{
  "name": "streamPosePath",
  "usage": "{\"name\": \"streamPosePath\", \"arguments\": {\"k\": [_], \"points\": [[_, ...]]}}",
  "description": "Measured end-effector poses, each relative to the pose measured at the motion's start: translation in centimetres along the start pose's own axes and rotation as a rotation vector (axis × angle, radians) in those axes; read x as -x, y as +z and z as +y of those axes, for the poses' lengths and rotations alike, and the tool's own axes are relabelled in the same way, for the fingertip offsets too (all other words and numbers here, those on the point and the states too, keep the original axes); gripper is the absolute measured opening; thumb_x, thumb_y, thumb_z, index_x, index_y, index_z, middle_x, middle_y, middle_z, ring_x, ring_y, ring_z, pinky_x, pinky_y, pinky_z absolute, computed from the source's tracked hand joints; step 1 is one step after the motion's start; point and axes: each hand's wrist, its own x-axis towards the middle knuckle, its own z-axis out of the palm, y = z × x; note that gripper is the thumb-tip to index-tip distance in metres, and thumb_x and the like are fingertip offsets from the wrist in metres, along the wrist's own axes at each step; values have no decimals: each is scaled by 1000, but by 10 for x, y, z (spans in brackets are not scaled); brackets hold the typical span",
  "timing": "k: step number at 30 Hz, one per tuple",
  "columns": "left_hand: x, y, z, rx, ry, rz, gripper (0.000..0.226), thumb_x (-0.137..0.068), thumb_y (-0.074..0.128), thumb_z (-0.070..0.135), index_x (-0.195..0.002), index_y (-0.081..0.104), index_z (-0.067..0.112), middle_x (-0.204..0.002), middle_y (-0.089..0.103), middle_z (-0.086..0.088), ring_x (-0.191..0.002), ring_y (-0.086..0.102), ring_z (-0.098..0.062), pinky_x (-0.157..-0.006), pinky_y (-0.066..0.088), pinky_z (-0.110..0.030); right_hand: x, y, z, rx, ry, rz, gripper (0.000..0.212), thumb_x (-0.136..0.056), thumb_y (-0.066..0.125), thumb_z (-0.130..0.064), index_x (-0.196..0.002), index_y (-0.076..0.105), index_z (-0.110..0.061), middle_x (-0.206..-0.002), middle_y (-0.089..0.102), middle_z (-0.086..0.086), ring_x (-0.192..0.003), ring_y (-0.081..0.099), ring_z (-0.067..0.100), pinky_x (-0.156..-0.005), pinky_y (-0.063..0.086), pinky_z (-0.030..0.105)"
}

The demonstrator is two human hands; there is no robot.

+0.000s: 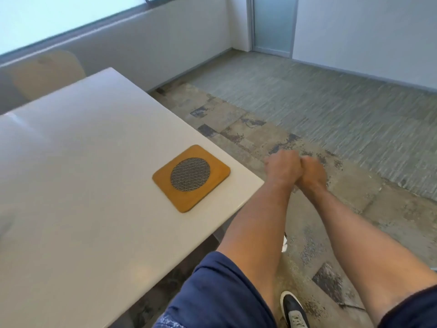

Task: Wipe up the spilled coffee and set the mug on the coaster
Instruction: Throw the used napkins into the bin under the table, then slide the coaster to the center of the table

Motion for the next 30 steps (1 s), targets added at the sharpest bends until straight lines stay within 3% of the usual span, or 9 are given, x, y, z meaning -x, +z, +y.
{"name": "streamPosePath", "arguments": {"k": [3, 5, 9, 14, 20, 23, 26, 28, 30], "points": [[16, -34, 3, 31, 46, 71, 26, -97, 52, 12, -111, 73, 8, -106, 73, -13, -98, 71, -35, -70, 45, -37, 9, -24, -23, 47, -29, 79, 11, -83, 62, -3, -78, 72, -3, -85, 72, 21, -75, 66, 39, -56, 43, 35], [26, -55, -1, 26, 73, 110, 24, -95, 55, 13, -108, 74, 9, -99, 72, -12, -97, 72, -34, -68, 45, -35, 16, -35, -38, 19, -32, 125, 14, -83, 61, -3, -72, 69, -7, -85, 72, 21, -68, 57, 35, -56, 36, 32], [46, -92, -20, 33, 84, 224, 26, -90, 59, 13, -112, 71, 11, -109, 71, -11, -102, 70, -35, -74, 46, -37, 26, -49, -76, 20, -90, 197, 18, -87, 59, -9, -76, 74, -7, -85, 73, 21, -77, 65, 40, -60, 41, 33], [69, -133, -67, 91, 54, 401, 22, -90, 58, 22, -107, 69, 13, -104, 66, -9, -98, 67, -33, -74, 50, -37, 42, -52, -136, -22, -244, 243, 19, -86, 59, -15, -78, 75, -9, -79, 74, 17, -76, 68, 38, -64, 54, 38], [111, -174, -134, 45, -54, 594, 19, -86, 59, 27, -99, 71, 18, -101, 69, -2, -90, 68, -27, -75, 46, -36, 73, -36, -212, -20, -478, 202, 16, -85, 61, -16, -79, 74, -10, -80, 73, 15, -78, 67, 39, -63, 50, 37], [135, -188, -166, 70, -125, 614, 18, -87, 59, 23, -100, 70, 16, -103, 68, -5, -91, 67, -28, -81, 48, -38, 91, -24, -245, -2, -594, 144, 18, -88, 61, -21, -83, 76, -13, -81, 74, 13, -74, 67, 36, -59, 44, 32], [156, -195, -197, 107, -200, 624, 19, -89, 59, 21, -102, 71, 13, -105, 67, -7, -94, 67, -29, -85, 52, -40, 111, -16, -269, 42, -670, 58, 18, -88, 60, -22, -84, 77, -16, -72, 68, 8, -63, 53, 26, -58, 37, 29], [167, -194, -215, 139, -243, 625, 20, -90, 60, 22, -104, 71, 14, -106, 67, -6, -96, 67, -28, -87, 55, -41, 121, -11, -279, 76, -694, 24, 18, -87, 59, -24, -82, 75, -18, -66, 58, 1, -64, 52, 24, -61, 38, 29], [178, -190, -230, 175, -283, 620, 21, -91, 61, 24, -107, 70, 14, -108, 67, -5, -98, 67, -26, -87, 56, -42, 127, -4, -285, 102, -725, -1, 22, -89, 57, -32, -79, 73, -21, -68, 61, -3, -66, 55, 23, -64, 42, 30]]}}
